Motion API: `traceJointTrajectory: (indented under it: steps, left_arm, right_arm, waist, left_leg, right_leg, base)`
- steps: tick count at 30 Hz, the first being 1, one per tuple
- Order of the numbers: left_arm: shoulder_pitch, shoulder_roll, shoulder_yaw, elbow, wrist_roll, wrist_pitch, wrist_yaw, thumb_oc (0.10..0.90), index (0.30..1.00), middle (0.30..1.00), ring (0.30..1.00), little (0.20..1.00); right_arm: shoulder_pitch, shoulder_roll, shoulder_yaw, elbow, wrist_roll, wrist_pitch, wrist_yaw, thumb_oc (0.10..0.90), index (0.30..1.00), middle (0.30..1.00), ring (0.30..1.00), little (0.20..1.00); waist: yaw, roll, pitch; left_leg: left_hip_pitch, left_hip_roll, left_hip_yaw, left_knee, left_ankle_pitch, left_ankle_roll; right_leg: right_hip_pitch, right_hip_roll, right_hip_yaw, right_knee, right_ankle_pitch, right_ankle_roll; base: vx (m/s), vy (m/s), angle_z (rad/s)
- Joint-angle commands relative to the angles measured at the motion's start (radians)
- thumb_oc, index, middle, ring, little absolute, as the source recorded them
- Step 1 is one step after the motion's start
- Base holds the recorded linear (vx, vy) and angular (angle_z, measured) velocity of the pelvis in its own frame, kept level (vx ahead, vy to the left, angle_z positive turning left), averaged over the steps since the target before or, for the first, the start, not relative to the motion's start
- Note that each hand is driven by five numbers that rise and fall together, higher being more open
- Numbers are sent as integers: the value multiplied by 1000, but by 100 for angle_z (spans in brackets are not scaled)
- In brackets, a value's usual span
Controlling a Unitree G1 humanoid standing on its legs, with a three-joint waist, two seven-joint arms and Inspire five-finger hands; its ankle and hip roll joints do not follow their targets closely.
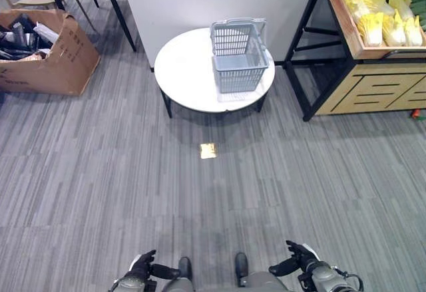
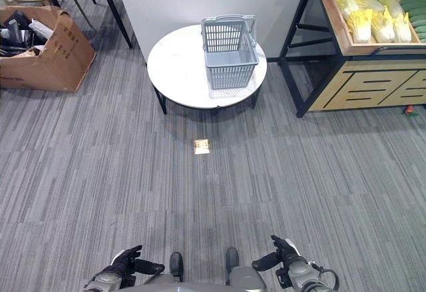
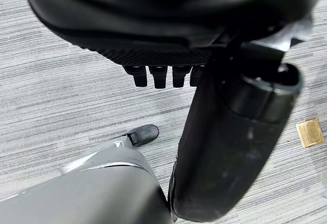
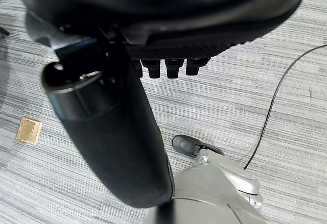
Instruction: Get the vegetables into the basket
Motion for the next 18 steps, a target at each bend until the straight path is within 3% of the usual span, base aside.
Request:
traceJointTrajectory:
  steps: [1,3,4,6,7,8,10,13,18]
  left_arm:
    - [20,8,1,42,-9,11,-5,900,1000,1000,1000,1000]
    - [14,2,-7,40,-17,8,-8,900,1000,1000,1000,1000]
    - [16,-1,-13,40,-15,6,-12,900,1000,1000,1000,1000]
    - [22,-3,-17,45,-13,5,-12,900,1000,1000,1000,1000]
    - [29,-7,-24,50,-5,4,-7,900,1000,1000,1000,1000]
    - [29,-7,-24,50,-5,4,-7,900,1000,1000,1000,1000]
    - [39,-4,-22,52,-1,1,-8,900,1000,1000,1000,1000]
    - [62,5,-4,58,6,1,-16,900,1000,1000,1000,1000]
    - [62,17,-9,55,18,-6,-18,900,1000,1000,1000,1000]
  right_arm:
    - [-2,-44,17,-11,-11,-20,0,900,1000,1000,1000,1000]
    - [-7,-55,16,-10,-12,-20,-3,900,1000,1000,1000,1000]
    - [-3,-65,13,-15,-12,-20,-5,900,1000,1000,1000,1000]
    - [3,-68,9,-10,-14,-20,-5,900,1000,1000,1000,1000]
    - [9,-71,6,-5,-19,-19,-7,900,1000,1000,1000,1000]
    - [10,-71,6,-5,-19,-19,-7,900,1000,1000,1000,1000]
    - [20,-69,-3,1,-20,-19,-7,900,1000,1000,1000,1000]
    - [42,-56,-9,9,-33,-15,9,900,1000,1000,1000,1000]
    - [65,-35,-21,26,-35,-11,15,900,1000,1000,1000,1000]
  waist:
    - [1,-11,3]
    - [11,-12,18]
    - [15,-16,21]
    - [17,-20,13]
    - [24,-10,4]
    - [24,-11,6]
    - [41,0,-5]
    - [53,-11,-41]
    - [44,-38,-79]
  left_leg:
    - [-5,33,-71,174,14,-9]
    - [-42,-16,-130,200,28,-1]
    - [-101,-53,-157,172,9,15]
    - [-140,-54,-157,141,1,23]
    - [-196,-37,-161,89,55,20]
    - [-193,-38,-160,88,55,20]
    - [-235,-32,-160,9,125,9]
    - [-193,-42,-167,-13,114,27]
    - [-141,-80,-117,-25,85,58]
  right_leg:
    - [-46,-11,46,134,-34,10]
    - [-29,-16,57,123,-33,7]
    - [-9,-25,65,110,-37,8]
    - [6,-31,77,108,-51,13]
    - [32,-29,90,104,-68,16]
    - [34,-31,90,104,-70,16]
    - [89,-21,129,105,-91,21]
    - [127,-36,175,124,-114,41]
    - [129,-87,205,148,-54,88]
  base:
    - [94,-96,0]
    - [114,-21,-2]
    - [174,32,-4]
    - [217,91,-15]
    - [195,111,-21]
    - [247,149,-19]
    - [299,154,-24]
    - [338,230,-61]
    - [202,229,-62]
